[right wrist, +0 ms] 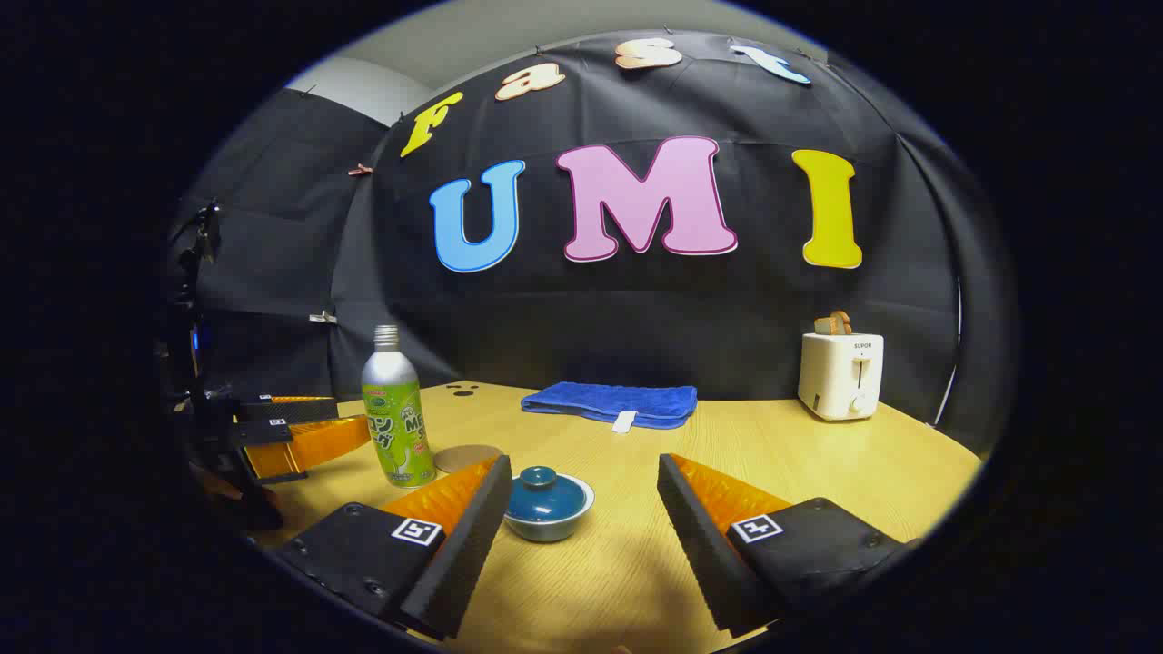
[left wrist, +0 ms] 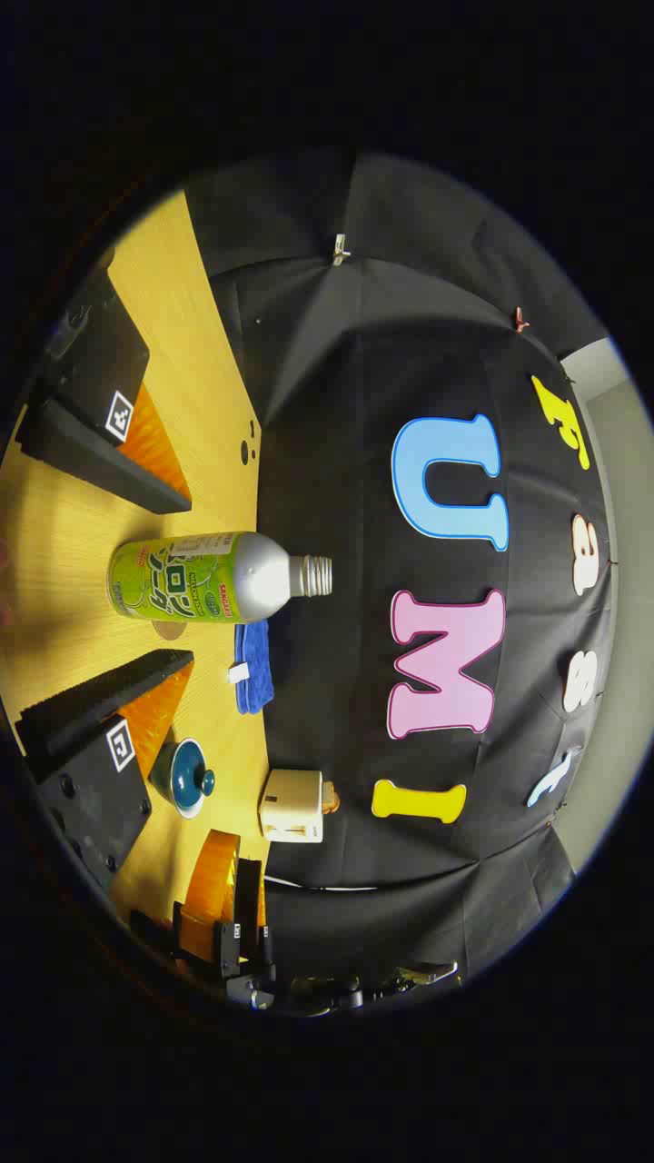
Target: Open the teacup lid with one hand, grasp the water bottle and pour water into the teacup with the other hand; after pouring, place the water bottle on the coaster and then close the teacup lid.
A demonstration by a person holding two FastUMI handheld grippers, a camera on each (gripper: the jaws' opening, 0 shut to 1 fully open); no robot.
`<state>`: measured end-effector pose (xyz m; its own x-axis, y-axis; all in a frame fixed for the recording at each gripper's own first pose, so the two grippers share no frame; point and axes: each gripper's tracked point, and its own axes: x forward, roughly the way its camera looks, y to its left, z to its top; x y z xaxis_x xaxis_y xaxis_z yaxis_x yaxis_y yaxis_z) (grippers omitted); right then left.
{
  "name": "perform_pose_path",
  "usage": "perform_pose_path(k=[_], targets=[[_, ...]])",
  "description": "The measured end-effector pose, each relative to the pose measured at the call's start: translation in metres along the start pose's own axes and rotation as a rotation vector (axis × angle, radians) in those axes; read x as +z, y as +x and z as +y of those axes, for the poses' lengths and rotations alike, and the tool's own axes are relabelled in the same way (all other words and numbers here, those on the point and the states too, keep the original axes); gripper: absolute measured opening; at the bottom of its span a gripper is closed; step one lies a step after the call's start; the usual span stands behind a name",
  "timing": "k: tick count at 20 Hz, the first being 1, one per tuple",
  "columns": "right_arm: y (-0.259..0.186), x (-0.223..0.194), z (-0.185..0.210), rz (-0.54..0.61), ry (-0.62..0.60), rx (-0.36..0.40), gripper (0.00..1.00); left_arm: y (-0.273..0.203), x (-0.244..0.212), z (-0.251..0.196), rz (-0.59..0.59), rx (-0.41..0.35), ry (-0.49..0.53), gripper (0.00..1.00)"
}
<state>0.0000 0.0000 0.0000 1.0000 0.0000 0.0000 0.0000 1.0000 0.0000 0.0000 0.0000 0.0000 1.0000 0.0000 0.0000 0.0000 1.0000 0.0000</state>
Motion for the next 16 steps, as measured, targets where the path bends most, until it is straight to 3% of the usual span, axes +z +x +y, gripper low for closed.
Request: perform_pose_path(k=[16], targets=[[-0.0008, 0.0, 0.0017, 0.003, 0.002, 0.015, 0.99, -0.0003, 0.0009, -0.0001, 0.0, 0.0, 0.0, 0.95]])
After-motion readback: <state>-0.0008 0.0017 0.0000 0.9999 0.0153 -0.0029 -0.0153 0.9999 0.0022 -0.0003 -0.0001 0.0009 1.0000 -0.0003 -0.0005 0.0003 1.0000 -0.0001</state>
